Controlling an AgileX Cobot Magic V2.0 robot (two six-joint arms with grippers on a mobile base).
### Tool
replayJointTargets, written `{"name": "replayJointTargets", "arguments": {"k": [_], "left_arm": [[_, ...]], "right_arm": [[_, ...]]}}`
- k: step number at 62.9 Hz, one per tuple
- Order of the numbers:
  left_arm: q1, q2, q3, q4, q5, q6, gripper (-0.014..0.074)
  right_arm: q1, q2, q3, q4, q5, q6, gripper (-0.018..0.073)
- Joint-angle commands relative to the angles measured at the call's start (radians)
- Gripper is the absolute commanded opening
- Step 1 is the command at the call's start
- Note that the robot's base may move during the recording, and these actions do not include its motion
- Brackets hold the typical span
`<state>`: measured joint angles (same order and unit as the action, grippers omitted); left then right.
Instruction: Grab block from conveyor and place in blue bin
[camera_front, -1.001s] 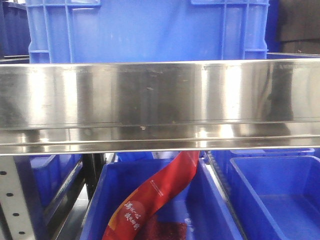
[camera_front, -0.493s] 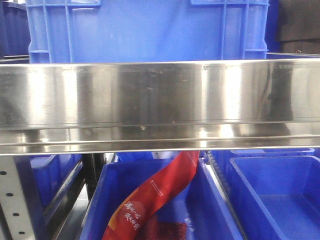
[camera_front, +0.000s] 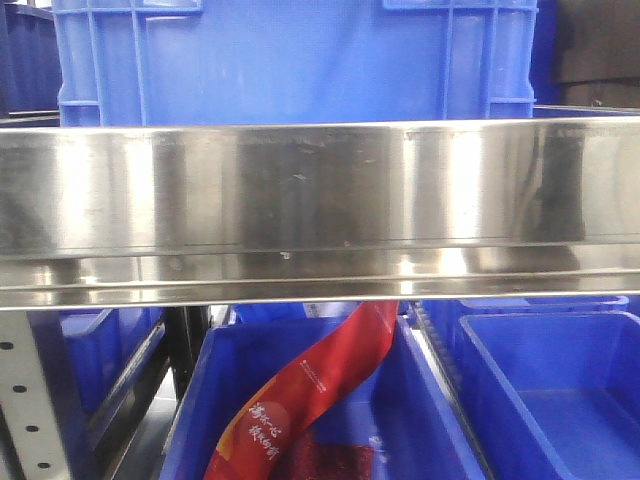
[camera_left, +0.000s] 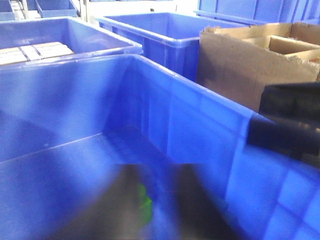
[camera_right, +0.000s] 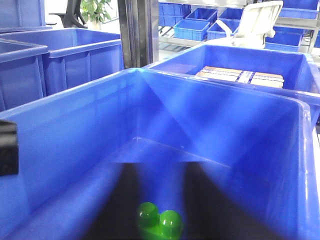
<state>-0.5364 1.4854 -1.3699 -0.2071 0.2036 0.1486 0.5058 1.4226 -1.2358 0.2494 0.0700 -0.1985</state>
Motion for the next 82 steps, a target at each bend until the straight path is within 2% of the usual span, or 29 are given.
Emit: {"name": "replayJointTargets", "arguments": {"k": [1,17,26,42,53,71,77,82], "left_arm": [[0.005,-0.017,-0.009,0.029,-0.007,0.002,-0.0111],[0.005,-0.126,0.007,0.033,-0.009,0.002,-0.0111],[0.005,-0.214,0.096,0.033,-0.031,0.002,-0.0111],[0.005,-0.430,0.396,0.033,-0.141,0.002,-0.0111],[0.005,-0.622,0.608,0.033,-0.147,0.002,-0.0111],[0.008,-0.928,0.862,0.033,-0.183,0.002,-0.0111],[0.046,-1.025,0.918,0.033,-0.186,0.002,-0.0111],[0.109,-1.083,0.950,0.028,-0.184,0.002,-0.0111]], "right_arm": [[0.001,-0.010,-0.010,0.001,-0.006,-0.007,-0.0167],[0.001,-0.094,-0.003,0.001,0.021,-0.007,-0.0162],[0.001,-0.159,0.047,0.001,0.014,-0.007,-0.0162],[0.001,-0.335,0.265,0.001,-0.052,-0.007,-0.0162],[0.001,-0.484,0.415,0.001,-0.076,-0.007,-0.0162],[0.001,-0.734,0.635,0.001,-0.101,-0.007,-0.0162],[-0.013,-0.811,0.734,0.001,-0.148,-0.007,-0.0162],[-0.063,-0.855,0.799,0.004,-0.168,-0.007,-0.0162]]}}
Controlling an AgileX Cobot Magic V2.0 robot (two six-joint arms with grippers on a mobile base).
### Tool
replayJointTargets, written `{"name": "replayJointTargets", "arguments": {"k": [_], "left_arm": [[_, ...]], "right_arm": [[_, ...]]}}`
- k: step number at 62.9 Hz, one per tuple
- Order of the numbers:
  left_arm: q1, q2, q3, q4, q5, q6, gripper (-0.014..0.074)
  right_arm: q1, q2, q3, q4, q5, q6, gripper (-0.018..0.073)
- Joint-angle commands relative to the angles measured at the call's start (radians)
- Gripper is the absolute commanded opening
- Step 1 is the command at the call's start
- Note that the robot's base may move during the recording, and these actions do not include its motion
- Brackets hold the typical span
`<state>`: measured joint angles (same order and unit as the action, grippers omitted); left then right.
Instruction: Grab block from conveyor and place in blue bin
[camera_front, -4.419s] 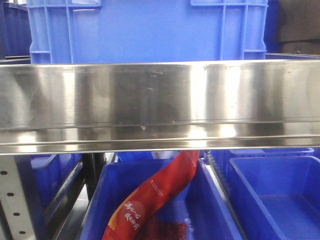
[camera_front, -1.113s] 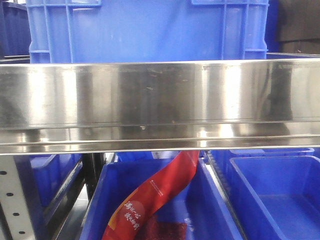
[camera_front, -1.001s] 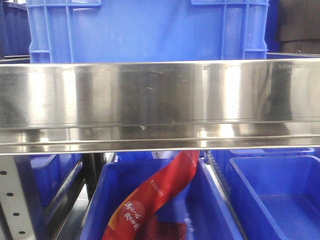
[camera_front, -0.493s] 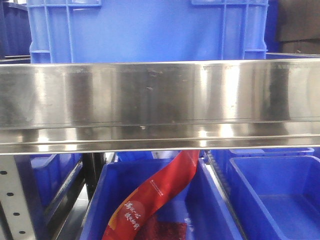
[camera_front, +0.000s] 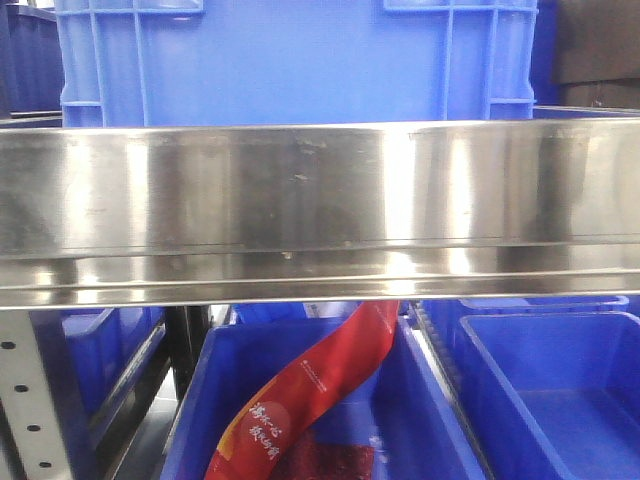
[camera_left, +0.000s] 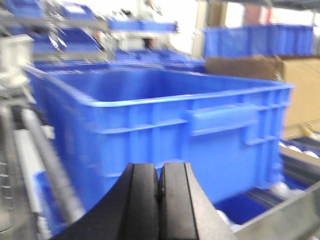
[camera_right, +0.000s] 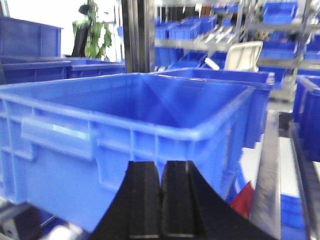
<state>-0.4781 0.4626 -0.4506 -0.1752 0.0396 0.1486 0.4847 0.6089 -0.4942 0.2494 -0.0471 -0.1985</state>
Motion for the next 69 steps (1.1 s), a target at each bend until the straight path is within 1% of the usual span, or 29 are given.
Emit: {"name": "replayJointTargets", "arguments": {"k": [1,7,10,19,23,30,35,39,49,53,62,69], "left_arm": [[0.063,-0.070,0.035,-0.007,-0.020,0.002,-0.0111],[0.156,-0.127,0.051,-0.048,0.011,0.002,-0.0111],[0.195,-0.146,0.051,-0.050,0.054,0.002,-0.0111],[0.324,-0.197,0.051,-0.041,0.164,0.002,-0.0111],[0.369,-0.212,0.051,-0.043,0.191,0.002,-0.0111],[0.440,-0.245,0.051,-0.045,0.198,0.002,-0.0111],[0.462,-0.260,0.051,-0.045,0.198,0.002,-0.0111],[0.465,-0.268,0.051,-0.045,0.198,0.002,-0.0111],[0.465,-0.273,0.051,-0.045,0.201,0.002,-0.0111],[0.465,-0.273,0.051,-0.045,0.201,0.002,-0.0111],[0.465,-0.273,0.051,-0.045,0.201,0.002,-0.0111],[0.465,-0.273,0.051,-0.045,0.201,0.002,-0.0111]], "right_arm": [[-0.053,-0.046,0.067,0.011,-0.051,-0.007,-0.0162],[-0.123,-0.077,0.116,0.079,-0.055,-0.007,-0.0162],[-0.159,-0.097,0.128,0.084,-0.057,-0.007,-0.0162],[-0.231,-0.141,0.136,0.084,-0.053,-0.007,-0.0162],[-0.248,-0.148,0.136,0.084,-0.036,-0.007,-0.0162],[-0.254,-0.156,0.136,0.084,-0.024,-0.007,-0.0162],[-0.254,-0.156,0.136,0.086,-0.039,-0.007,-0.0162],[-0.254,-0.156,0.136,0.088,-0.036,-0.007,-0.0162],[-0.254,-0.204,0.136,0.090,0.064,-0.007,-0.0162],[-0.254,-0.230,0.136,0.090,0.079,-0.007,-0.0162],[-0.254,-0.259,0.136,0.090,0.038,-0.007,-0.0162],[-0.254,-0.261,0.136,0.090,0.040,-0.007,-0.0162]]}}
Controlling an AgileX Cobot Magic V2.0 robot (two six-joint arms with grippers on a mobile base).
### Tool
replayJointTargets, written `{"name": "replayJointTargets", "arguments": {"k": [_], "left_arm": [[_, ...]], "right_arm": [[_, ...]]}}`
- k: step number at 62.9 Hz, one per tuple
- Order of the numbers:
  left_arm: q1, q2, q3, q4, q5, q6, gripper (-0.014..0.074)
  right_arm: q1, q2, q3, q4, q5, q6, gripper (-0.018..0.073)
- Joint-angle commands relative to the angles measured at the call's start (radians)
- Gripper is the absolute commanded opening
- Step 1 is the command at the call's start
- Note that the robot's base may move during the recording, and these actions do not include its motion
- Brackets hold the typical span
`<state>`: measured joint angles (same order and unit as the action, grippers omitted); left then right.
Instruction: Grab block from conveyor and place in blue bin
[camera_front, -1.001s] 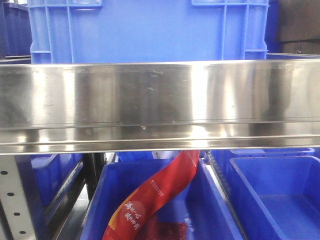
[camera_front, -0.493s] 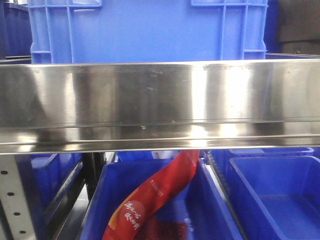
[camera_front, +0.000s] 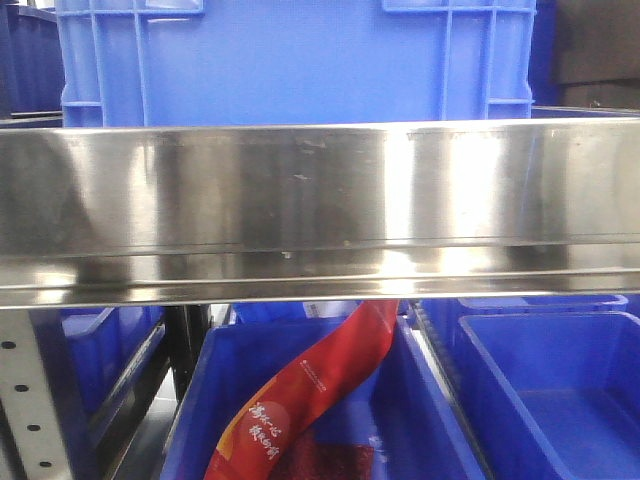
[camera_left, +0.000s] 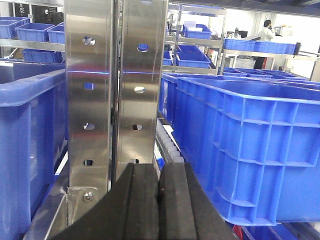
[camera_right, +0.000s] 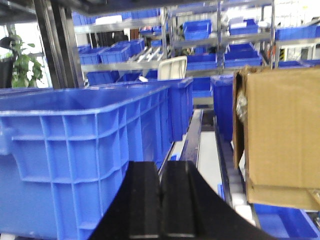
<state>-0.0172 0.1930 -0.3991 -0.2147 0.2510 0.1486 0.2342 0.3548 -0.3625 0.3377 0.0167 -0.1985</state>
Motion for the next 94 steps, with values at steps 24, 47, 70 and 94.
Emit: {"name": "replayJointTargets", "arguments": {"k": [24,47,70,94], "left_arm": [[0.004,-0.003,-0.001,-0.006,-0.010,0.002,-0.0111],[0.004,-0.003,-0.001,-0.006,-0.010,0.002,-0.0111],[0.004,-0.003,-0.001,-0.006,-0.010,0.002,-0.0111],[0.004,-0.003,-0.001,-0.006,-0.010,0.002,-0.0111]], "right_arm": [[-0.004,-0.006,0.004,0.002,-0.026,-0.007,-0.0162],[-0.004,-0.009,0.004,-0.003,-0.024,-0.007,-0.0162],[-0.006,-0.134,0.037,-0.201,0.072,-0.007,-0.0162],[-0.215,-0.351,0.283,-0.272,-0.005,0.093,-0.0163]]}}
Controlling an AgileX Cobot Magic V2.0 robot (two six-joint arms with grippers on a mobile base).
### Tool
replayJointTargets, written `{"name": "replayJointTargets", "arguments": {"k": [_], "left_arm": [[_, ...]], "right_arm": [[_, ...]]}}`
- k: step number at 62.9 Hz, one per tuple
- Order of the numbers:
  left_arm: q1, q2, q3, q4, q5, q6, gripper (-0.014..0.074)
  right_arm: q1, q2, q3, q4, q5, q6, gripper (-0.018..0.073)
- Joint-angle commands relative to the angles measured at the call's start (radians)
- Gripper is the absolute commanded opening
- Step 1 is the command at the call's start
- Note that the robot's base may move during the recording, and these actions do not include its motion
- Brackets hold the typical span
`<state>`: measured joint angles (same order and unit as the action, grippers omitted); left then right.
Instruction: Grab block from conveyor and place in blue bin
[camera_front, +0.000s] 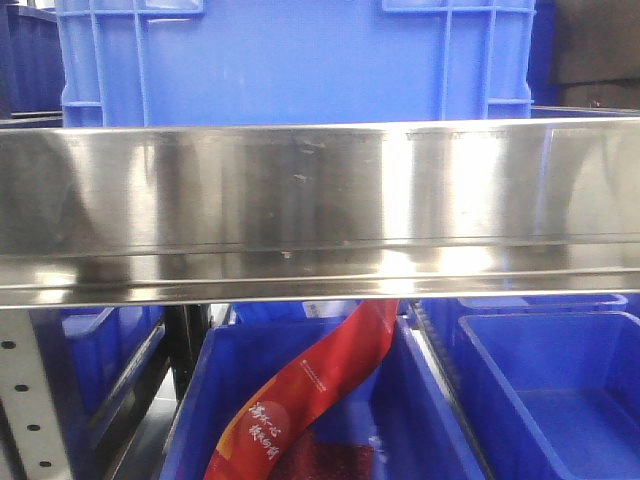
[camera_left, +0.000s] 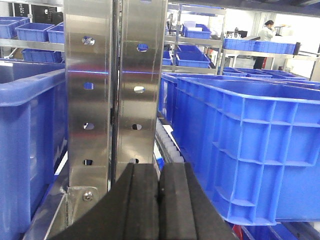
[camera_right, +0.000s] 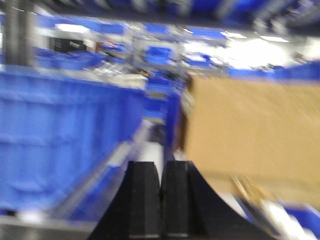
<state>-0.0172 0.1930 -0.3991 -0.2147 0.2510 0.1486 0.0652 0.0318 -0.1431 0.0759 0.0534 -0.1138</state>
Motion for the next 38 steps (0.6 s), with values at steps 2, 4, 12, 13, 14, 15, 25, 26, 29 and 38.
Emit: {"name": "replayJointTargets", "arguments": {"k": [2,4,12,13,14,15,25,26,29,38], "left_arm": [[0.004,-0.003,-0.001,-0.006,-0.010,0.002,-0.0111],[0.004,-0.003,-0.001,-0.006,-0.010,0.002,-0.0111],[0.004,-0.003,-0.001,-0.006,-0.010,0.002,-0.0111],[0.004,-0.003,-0.001,-0.006,-0.010,0.002,-0.0111],[0.004,-0.003,-0.001,-0.006,-0.010,0.002,-0.0111],[0.004,-0.003,-0.001,-0.006,-0.010,0.002,-0.0111],[0.004,-0.003,-0.001,-0.006,-0.010,0.002,-0.0111],[0.004,-0.003,-0.001,-0.006,-0.010,0.002,-0.0111],[0.004,-0.003,-0.001,-0.006,-0.010,0.002,-0.0111],[0.004,-0.003,-0.001,-0.006,-0.010,0.002,-0.0111]], "right_arm": [[-0.056,-0.032,0.095,-0.010,-0.067,0.008,-0.0163],[-0.064,-0.032,0.124,-0.010,-0.103,0.008,-0.0163],[-0.069,-0.032,0.143,-0.010,-0.127,0.008,-0.0163],[-0.069,-0.032,0.143,-0.010,-0.115,0.008,-0.0163],[-0.069,-0.032,0.143,-0.010,-0.104,0.008,-0.0163],[-0.069,-0.032,0.143,-0.010,-0.097,0.008,-0.0163],[-0.069,-0.032,0.143,-0.010,-0.089,0.008,-0.0163],[-0.069,-0.032,0.143,-0.010,-0.089,0.008,-0.0163],[-0.069,-0.032,0.143,-0.010,-0.089,0.008,-0.0163],[-0.069,-0.032,0.143,-0.010,-0.089,0.008,-0.0163]]}}
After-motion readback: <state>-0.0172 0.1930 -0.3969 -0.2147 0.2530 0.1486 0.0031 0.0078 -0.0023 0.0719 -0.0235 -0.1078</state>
